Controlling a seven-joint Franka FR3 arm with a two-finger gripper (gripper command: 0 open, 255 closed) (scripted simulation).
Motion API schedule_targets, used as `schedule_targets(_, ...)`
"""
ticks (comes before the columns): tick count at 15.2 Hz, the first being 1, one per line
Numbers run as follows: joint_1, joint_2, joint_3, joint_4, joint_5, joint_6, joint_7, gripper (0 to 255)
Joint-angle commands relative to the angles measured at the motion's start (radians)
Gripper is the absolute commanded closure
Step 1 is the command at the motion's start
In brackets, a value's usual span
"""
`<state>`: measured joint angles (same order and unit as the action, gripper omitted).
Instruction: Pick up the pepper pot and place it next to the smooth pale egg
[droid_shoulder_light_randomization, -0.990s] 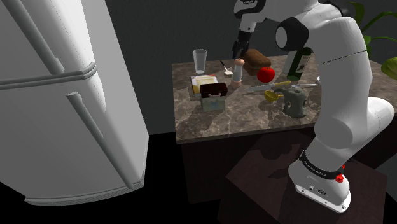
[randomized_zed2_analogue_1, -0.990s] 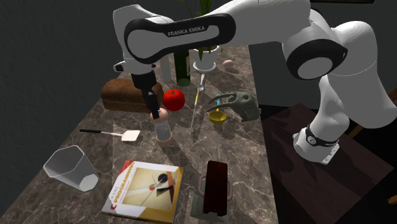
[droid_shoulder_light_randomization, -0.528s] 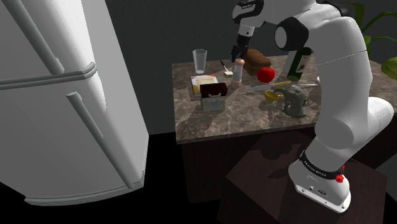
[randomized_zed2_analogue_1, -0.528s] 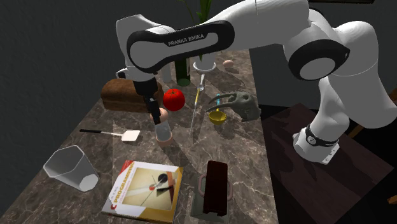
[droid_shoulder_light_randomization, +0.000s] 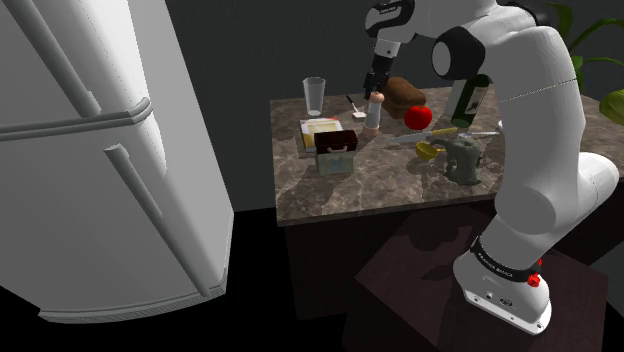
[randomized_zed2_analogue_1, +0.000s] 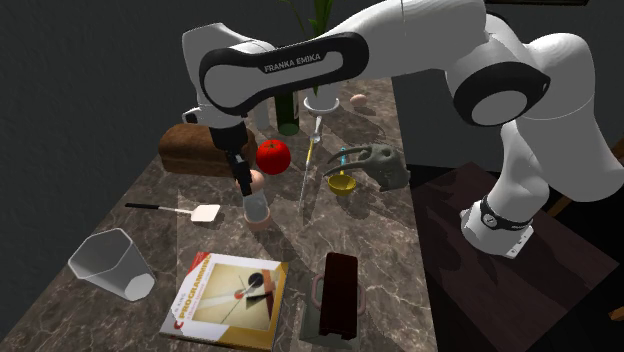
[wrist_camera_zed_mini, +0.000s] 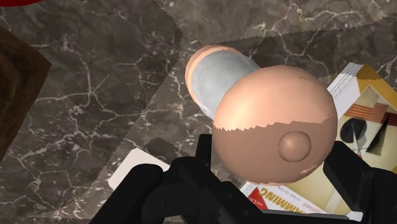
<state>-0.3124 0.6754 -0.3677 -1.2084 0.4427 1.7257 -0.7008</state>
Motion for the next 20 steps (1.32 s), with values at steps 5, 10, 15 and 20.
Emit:
schedule_targets(5, 0.000, 0.001, 0.000, 0.001, 0.000, -0.001, 0.001, 255)
schedule_targets(10, -0.006, -0.006, -0.002, 0.043, -0.005, -0.047, 0.013, 255)
schedule_targets(15, -0.017, -0.007, -0.003, 0.109, -0.008, -0.111, 0.030, 255)
schedule_targets(20, -0.033, 0.001, -0.002, 0.192, -0.008, -0.180, 0.049, 255)
